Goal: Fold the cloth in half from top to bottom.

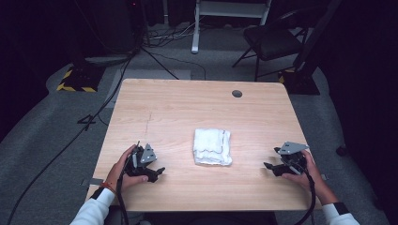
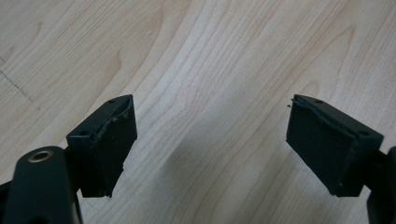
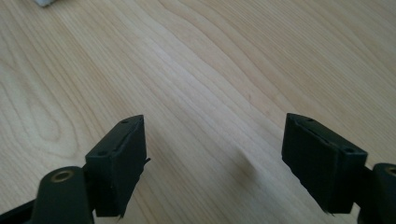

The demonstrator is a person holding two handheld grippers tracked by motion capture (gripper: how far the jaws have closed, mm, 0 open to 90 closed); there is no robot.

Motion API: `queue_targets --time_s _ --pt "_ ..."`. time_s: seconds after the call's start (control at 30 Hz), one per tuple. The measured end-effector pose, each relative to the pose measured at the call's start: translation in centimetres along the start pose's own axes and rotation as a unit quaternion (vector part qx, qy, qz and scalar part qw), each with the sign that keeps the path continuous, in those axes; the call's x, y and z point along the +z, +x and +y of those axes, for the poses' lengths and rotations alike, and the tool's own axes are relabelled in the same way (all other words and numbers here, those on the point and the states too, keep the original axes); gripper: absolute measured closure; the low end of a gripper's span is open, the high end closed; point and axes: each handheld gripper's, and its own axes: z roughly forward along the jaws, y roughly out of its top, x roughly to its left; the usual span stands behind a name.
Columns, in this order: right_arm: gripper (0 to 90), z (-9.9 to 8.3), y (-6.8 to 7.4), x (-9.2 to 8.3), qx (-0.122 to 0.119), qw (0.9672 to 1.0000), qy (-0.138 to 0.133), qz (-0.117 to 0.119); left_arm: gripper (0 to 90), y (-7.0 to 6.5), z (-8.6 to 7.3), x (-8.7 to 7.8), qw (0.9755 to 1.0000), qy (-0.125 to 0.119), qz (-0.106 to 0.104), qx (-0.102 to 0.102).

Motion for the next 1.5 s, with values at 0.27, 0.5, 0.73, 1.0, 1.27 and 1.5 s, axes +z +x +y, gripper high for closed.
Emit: queue_targets --time_s 0.27,0.5,0.73,1.0,1.27,1.5 --pt "21.4 -2.3 -0.7 -0.6 0.044 0.999 -0.011 -0.003 16.5 0.8 -1.5 -0.4 0.9996 -0.002 -0.01 -0.027" --pt "18.4 -4.3 -1.2 -1.2 0.09 0.9953 -0.037 0.001 16.4 1.5 -2.8 -0.5 0.9986 0.008 -0.018 -0.048" --pt "17.4 -4.9 -1.4 -1.4 0.112 0.9928 -0.04 0.003 15.6 2.3 -4.3 -0.6 0.996 -0.011 -0.037 -0.081" --pt "17.2 -4.9 -1.4 -1.4 0.114 0.9927 -0.04 0.003 15.3 2.0 -4.5 -0.6 0.9954 -0.018 -0.03 -0.09" --pt "17.2 -4.9 -1.4 -1.4 0.114 0.9927 -0.04 0.003 15.2 1.9 -4.4 -0.6 0.9952 -0.019 -0.027 -0.092" --pt "17.1 -4.9 -1.4 -1.3 0.114 0.9927 -0.04 0.003 15.2 1.9 -4.4 -0.6 0.9952 -0.019 -0.027 -0.092"
